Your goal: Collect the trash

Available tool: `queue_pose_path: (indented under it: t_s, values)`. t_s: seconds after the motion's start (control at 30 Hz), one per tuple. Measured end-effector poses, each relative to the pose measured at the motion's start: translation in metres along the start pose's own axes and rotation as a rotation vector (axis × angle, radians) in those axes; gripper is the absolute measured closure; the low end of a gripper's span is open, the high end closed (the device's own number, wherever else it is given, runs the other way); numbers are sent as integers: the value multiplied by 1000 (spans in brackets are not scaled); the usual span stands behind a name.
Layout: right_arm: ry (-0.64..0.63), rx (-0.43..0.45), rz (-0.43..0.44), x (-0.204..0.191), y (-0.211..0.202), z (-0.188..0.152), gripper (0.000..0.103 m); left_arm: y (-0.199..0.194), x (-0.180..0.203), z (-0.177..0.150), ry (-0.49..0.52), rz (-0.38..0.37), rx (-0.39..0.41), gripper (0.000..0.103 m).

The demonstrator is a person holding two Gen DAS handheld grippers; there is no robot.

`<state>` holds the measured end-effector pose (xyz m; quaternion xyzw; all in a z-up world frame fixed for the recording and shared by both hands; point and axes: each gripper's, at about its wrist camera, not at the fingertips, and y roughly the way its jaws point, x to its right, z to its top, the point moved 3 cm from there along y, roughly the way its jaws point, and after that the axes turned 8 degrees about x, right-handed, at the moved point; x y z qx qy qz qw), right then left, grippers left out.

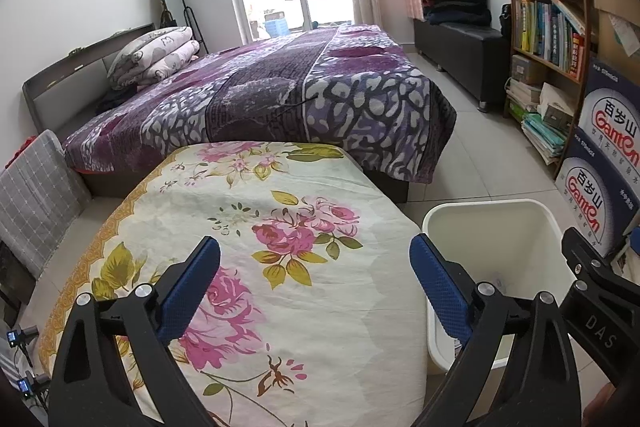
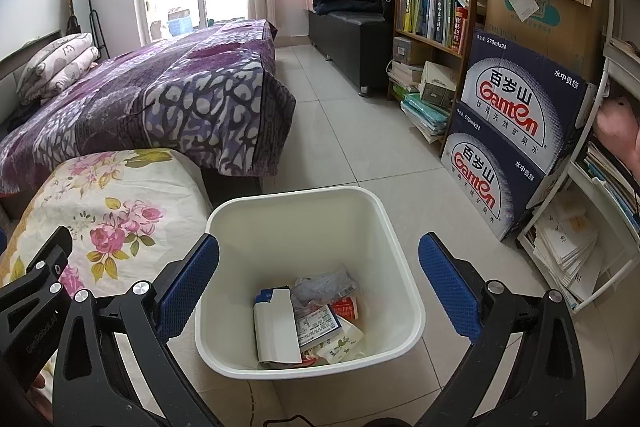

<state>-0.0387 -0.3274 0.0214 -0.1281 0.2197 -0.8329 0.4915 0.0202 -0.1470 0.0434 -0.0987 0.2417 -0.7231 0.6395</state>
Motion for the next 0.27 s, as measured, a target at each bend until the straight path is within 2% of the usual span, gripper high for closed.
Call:
queue_pose_path:
  t_s: [0.27]
  values:
    - [-1,-2,0,0,0,1,7,3,-1,-2,-17,3,-23,10]
